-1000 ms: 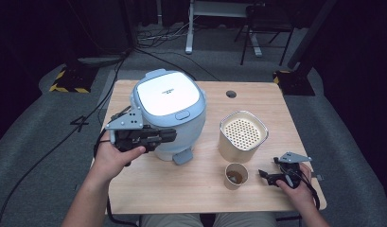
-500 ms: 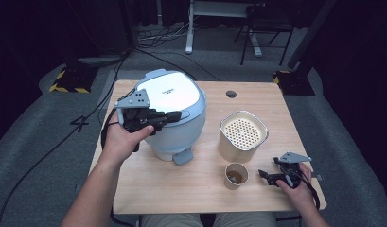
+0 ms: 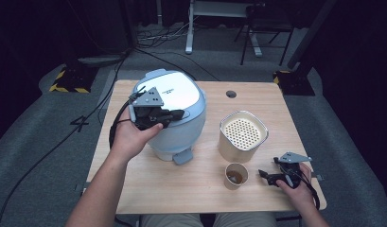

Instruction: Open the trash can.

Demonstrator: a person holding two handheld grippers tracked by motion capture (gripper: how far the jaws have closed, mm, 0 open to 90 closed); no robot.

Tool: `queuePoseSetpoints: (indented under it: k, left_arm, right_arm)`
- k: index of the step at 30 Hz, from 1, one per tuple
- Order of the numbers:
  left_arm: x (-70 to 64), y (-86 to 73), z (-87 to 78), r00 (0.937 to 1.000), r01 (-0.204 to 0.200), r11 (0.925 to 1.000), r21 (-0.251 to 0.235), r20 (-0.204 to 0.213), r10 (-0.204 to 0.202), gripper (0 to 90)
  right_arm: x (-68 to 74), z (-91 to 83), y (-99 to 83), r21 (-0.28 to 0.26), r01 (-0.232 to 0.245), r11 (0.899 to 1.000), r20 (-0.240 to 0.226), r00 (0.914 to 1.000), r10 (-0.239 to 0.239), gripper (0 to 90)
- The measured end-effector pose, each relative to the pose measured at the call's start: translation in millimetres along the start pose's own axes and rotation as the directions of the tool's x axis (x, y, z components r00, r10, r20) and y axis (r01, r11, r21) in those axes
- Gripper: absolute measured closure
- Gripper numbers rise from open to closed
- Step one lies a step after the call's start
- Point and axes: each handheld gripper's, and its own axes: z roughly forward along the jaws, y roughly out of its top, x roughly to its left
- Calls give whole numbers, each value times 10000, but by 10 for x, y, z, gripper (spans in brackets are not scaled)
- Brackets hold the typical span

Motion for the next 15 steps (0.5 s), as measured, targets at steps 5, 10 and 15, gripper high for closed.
queuePoseSetpoints:
  k: [5,10,15]
  left_arm:
    - [16,22,21,9996,263,9994,229,121,-266,898]
    - [-9,52,46,9999,146,9988,475,5,-147,899]
    - [-11,31,45,9991,195,9998,0,375,-195,724]
  right_arm:
    - [1,0,0,1,-3,10000,0,10000,3,114]
    - [0,0,0,-2,0,10000,4,10000,0,113]
    - [0,0,-1,0,-1,10000,-1,10000,1,114]
